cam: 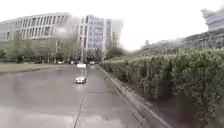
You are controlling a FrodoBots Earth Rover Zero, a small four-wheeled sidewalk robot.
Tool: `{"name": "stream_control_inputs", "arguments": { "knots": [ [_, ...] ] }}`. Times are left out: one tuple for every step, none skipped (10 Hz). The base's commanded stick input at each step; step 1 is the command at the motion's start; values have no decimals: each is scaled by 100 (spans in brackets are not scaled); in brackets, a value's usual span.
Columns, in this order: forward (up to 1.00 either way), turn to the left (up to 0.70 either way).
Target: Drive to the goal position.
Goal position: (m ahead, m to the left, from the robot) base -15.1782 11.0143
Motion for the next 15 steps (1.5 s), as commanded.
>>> {"name": "stream_control_inputs", "arguments": {
  "knots": [
    [0, 70],
    [0, 70],
    [0, 70],
    [0, 70],
    [0, 70],
    [0, 70],
    [0, 70],
    [0, 70],
    [0, 70],
    [0, 70],
    [0, 70],
    [0, 70],
    [0, 70],
    [0, 70],
    [0, 70]
  ]
}}
